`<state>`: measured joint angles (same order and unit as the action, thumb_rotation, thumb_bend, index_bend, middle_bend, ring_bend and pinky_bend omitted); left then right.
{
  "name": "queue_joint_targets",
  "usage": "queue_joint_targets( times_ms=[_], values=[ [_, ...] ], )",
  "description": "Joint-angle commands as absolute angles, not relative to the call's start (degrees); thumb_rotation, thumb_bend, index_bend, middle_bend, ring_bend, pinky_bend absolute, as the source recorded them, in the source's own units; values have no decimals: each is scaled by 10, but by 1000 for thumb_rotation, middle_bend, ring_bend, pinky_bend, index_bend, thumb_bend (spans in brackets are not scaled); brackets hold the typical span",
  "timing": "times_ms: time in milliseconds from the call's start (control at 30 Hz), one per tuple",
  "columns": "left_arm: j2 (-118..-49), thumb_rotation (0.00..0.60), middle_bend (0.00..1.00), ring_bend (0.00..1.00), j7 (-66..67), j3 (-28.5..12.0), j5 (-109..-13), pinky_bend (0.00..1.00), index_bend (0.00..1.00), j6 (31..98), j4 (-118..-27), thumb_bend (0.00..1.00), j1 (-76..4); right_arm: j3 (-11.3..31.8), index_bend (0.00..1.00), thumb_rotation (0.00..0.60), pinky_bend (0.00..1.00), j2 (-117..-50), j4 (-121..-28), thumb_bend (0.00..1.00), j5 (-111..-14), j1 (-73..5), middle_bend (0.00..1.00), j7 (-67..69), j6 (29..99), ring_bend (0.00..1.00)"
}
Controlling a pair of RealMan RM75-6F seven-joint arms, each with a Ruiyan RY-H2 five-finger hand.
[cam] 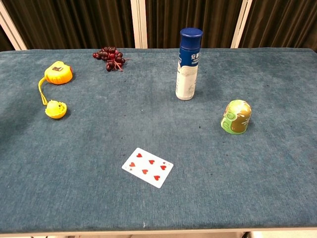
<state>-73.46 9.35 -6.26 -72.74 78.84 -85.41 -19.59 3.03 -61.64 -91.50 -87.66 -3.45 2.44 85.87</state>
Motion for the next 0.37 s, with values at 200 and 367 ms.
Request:
queue_joint_targets(
  times_ms=[200, 367],
  values=[
    [-690, 600, 108, 23, 40, 0, -796, 0, 243, 904, -883, 201, -85, 29, 0, 600, 86, -617, -922, 101, -888, -36, 50, 18, 863, 0],
    [-680, 600, 108, 24, 38, 24, -827, 0, 243, 944, -890, 201, -44, 27, 0, 600, 86, -619, -927, 101, -891, -36, 50, 11, 864, 0]
  ],
)
